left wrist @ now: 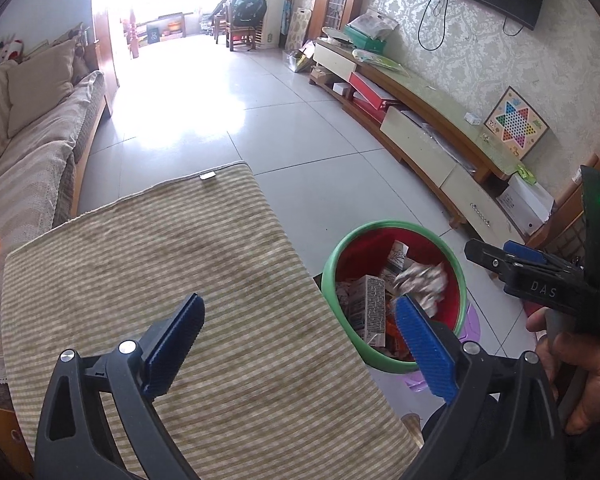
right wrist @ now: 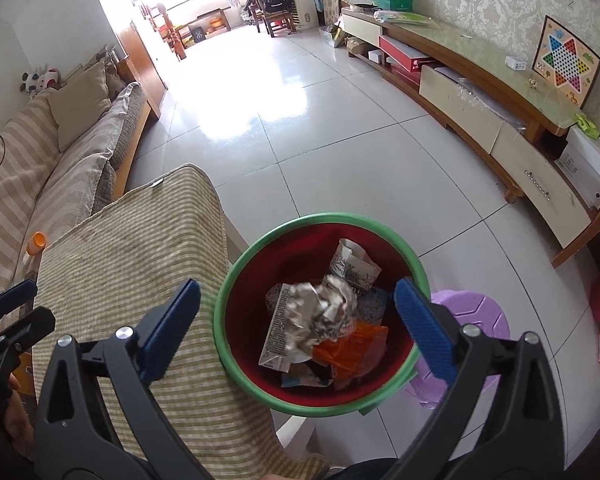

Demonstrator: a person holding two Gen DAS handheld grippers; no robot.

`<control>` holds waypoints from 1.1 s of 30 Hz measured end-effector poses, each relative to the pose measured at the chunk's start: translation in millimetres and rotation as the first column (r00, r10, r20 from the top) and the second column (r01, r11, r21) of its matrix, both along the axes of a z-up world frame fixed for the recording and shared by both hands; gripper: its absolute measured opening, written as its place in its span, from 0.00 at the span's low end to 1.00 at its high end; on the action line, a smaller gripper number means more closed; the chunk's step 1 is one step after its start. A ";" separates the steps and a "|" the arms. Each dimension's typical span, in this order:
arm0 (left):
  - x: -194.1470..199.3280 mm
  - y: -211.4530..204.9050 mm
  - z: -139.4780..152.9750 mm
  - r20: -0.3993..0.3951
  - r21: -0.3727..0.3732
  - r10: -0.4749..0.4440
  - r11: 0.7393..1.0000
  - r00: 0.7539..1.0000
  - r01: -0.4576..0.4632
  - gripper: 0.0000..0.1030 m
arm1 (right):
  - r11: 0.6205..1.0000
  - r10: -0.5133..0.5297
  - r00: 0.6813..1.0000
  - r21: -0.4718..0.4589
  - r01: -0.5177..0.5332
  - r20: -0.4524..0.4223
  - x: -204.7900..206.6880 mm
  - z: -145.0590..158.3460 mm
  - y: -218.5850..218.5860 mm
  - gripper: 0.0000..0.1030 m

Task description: Collect trash

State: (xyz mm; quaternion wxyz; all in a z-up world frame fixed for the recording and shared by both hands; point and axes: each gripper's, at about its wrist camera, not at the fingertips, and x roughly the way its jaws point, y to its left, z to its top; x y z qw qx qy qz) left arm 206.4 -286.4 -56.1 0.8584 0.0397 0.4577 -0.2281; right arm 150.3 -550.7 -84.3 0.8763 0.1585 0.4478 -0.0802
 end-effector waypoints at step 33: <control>-124.6 245.2 84.4 0.314 -0.084 0.424 0.904 0.850 -0.419 0.92 | 0.964 0.238 0.936 -0.182 -0.195 0.257 -76.9 114.1 250.9 0.95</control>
